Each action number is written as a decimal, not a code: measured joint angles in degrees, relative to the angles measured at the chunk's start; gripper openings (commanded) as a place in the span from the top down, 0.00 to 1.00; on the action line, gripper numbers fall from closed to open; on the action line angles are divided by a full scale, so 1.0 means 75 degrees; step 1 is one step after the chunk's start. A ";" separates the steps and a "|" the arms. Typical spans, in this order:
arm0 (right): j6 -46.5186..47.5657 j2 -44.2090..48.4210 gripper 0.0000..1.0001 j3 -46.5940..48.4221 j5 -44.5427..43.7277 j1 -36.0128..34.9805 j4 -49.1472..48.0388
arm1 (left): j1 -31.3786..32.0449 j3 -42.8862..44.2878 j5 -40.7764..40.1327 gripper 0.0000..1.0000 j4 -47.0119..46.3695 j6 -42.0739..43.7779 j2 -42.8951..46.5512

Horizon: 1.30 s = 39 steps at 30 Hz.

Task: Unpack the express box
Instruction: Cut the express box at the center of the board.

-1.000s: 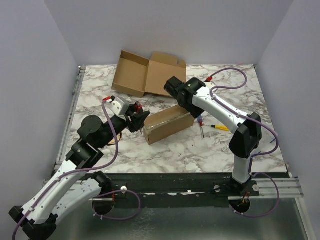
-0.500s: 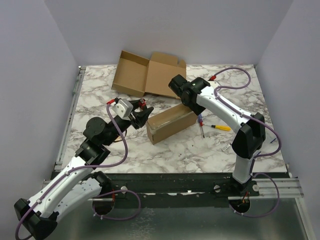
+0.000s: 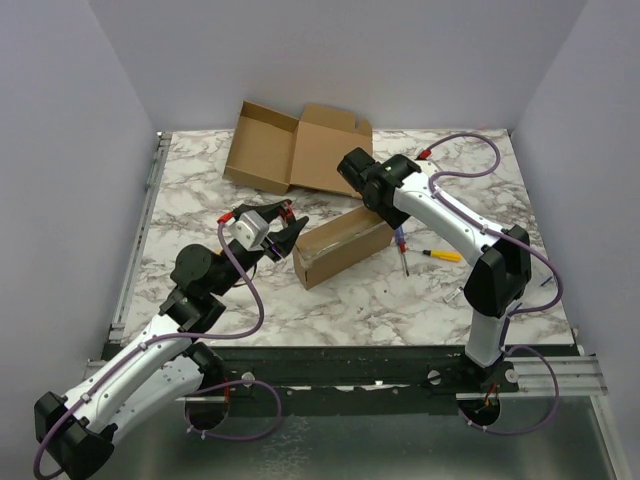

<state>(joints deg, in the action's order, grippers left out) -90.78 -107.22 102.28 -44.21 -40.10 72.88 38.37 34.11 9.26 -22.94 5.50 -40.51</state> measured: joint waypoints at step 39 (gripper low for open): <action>0.0111 0.0003 0.45 -0.0003 0.0099 0.0015 -0.0114 | 0.0000 -0.0154 0.0271 1.00 -0.0428 -0.0009 -0.0283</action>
<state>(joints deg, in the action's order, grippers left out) -89.95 -107.20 102.26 -43.46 -39.99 72.03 38.37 32.95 11.29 -26.15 5.43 -42.63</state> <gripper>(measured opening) 0.668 0.485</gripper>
